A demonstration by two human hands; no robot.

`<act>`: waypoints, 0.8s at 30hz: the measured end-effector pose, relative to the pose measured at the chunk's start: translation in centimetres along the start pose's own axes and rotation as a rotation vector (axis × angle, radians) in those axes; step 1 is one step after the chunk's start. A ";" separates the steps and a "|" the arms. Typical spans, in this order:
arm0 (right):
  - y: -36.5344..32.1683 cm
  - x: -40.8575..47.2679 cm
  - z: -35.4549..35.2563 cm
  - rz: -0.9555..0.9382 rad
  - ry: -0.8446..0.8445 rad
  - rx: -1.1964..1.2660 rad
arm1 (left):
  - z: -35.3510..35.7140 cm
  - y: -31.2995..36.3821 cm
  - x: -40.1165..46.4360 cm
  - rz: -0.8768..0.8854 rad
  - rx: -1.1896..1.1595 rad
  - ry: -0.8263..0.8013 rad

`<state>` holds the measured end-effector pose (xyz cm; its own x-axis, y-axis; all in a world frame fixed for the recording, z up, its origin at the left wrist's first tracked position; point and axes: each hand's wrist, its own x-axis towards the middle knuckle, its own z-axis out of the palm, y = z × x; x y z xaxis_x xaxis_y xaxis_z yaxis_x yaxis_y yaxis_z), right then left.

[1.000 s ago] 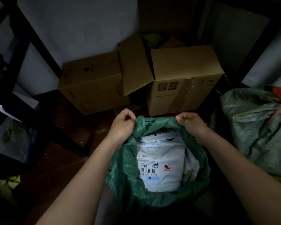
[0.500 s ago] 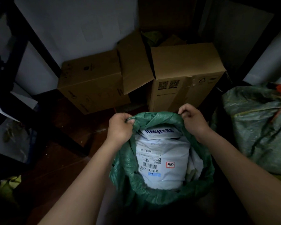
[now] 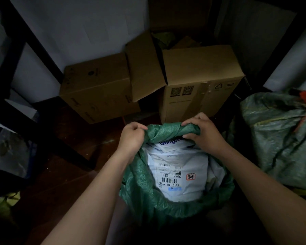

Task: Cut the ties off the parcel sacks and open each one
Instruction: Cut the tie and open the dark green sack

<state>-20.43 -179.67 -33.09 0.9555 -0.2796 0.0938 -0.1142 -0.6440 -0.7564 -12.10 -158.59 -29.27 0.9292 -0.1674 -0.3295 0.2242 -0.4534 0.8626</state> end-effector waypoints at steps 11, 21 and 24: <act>1.1 0.2 -0.1 0.097 -0.043 0.122 | -0.3 -0.7 0.2 0.224 0.342 -0.055; 0.0 0.3 0.6 0.379 -0.190 0.447 | -0.8 -1.4 0.9 -0.030 0.048 -0.099; 0.3 0.1 1.0 0.293 -0.196 0.363 | -0.4 -1.5 0.5 -0.026 0.017 -0.162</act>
<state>-20.07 -179.21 -33.95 0.9345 -0.2502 -0.2531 -0.3167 -0.2600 -0.9122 -11.81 -157.62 -30.54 0.8633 -0.2934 -0.4106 0.2416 -0.4740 0.8467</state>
